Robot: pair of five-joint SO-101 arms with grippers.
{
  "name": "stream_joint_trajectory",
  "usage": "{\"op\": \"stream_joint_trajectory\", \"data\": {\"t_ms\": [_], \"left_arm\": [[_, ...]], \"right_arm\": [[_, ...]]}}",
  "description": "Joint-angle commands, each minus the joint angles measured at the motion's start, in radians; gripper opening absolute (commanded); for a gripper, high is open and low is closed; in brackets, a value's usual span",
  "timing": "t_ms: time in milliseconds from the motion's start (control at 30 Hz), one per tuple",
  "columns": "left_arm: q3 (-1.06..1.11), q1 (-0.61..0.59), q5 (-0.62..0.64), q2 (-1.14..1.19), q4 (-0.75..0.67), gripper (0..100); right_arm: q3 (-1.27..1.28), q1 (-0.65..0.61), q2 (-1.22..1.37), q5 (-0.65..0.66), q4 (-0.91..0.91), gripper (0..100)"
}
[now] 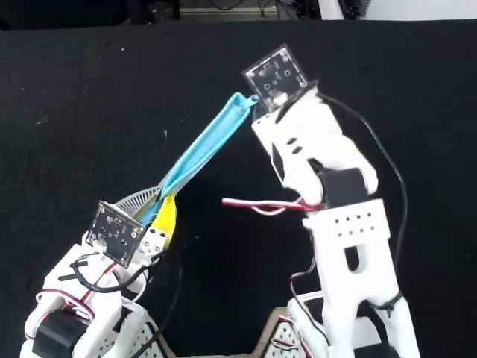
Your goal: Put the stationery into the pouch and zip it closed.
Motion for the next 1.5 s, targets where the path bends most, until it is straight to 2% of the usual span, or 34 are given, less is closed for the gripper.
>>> {"op": "stream_joint_trajectory", "data": {"t_ms": [0, 133, 267, 567, 633, 800, 967, 1067, 1300, 1467], "left_arm": [[-0.033, 0.004, -0.003, -0.006, 0.012, 3], [-0.03, 0.001, -0.003, -0.006, 0.012, 3], [-0.028, 0.007, -0.003, -0.006, 0.006, 3], [-0.027, 0.004, -0.002, -0.006, 0.012, 3], [-0.027, 0.001, -0.002, -0.006, 0.009, 3], [-0.036, 0.001, -0.003, -0.006, 0.005, 3], [-0.03, -0.001, -0.003, -0.006, -0.025, 3], [-0.03, -0.044, -0.003, -0.006, -0.078, 3], [0.074, -0.277, -0.003, 0.003, -0.342, 3], [0.252, -0.283, -0.025, 0.005, -0.39, 3]], "right_arm": [[-0.073, 0.08, 0.053, 0.0, -0.026, 1.1], [-0.07, 0.074, 0.056, -0.005, -0.011, 1.1], [-0.105, 0.028, 0.035, -0.078, 0.092, 1.1], [-0.125, -0.014, -0.018, -0.092, 0.161, 1.3], [-0.142, -0.018, -0.033, -0.1, 0.224, 3.9], [-0.246, -0.095, -0.101, -0.245, 0.39, 14.5], [-0.346, -0.114, -0.197, -0.247, 0.48, 14.5], [-0.344, -0.055, -0.248, -0.247, 0.514, 14.5], [-0.122, 0.206, -0.257, -0.245, 0.48, 14.5], [0.173, 0.282, -0.237, -0.245, 0.342, 14.5]]}}
